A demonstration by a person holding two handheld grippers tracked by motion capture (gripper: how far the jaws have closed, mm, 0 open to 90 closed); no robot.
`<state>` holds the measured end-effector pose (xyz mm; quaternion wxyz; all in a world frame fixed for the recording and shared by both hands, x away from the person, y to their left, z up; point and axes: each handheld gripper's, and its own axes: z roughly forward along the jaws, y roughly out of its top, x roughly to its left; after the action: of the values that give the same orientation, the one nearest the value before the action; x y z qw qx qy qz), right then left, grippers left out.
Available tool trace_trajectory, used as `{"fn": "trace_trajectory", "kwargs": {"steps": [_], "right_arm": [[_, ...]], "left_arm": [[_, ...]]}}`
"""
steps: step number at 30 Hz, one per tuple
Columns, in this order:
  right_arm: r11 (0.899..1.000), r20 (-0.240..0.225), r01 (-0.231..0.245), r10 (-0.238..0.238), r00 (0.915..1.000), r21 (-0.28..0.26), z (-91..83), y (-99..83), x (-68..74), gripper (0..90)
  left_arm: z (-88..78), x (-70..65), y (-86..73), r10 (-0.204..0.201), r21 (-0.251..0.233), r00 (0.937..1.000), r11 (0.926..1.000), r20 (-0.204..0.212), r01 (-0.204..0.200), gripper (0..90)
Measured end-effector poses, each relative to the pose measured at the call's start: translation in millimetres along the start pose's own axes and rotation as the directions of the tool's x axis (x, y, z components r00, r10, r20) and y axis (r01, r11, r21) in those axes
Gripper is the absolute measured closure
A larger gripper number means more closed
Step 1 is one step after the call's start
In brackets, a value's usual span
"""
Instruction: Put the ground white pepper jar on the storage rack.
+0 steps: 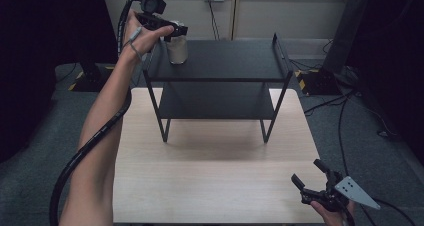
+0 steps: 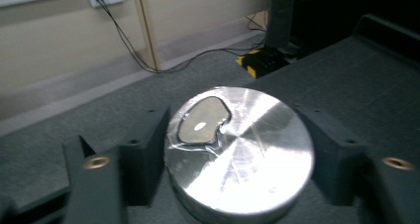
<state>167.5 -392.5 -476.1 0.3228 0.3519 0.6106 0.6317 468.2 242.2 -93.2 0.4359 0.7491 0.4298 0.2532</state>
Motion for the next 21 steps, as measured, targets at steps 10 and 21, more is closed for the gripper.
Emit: {"fn": "trace_trajectory", "kwargs": {"steps": [10, 21], "right_arm": [[1.0, -0.006, -0.002, 0.002, 1.0, 0.004, 0.0, 0.9, 0.7, 2.3], [1.0, -0.011, 0.003, -0.003, 0.9999, 0.007, 1.0, 1.4, 1.9, 2.3]], "left_arm": [[-27.7, -12.2, -2.1, 0.069, -0.08, 0.9967, 0.9941, -0.042, -0.073, 6.6], [-91.0, -7.0, -14.8, 0.189, -0.101, 0.9771, 0.9786, 0.098, -0.179, 3.3]]}}
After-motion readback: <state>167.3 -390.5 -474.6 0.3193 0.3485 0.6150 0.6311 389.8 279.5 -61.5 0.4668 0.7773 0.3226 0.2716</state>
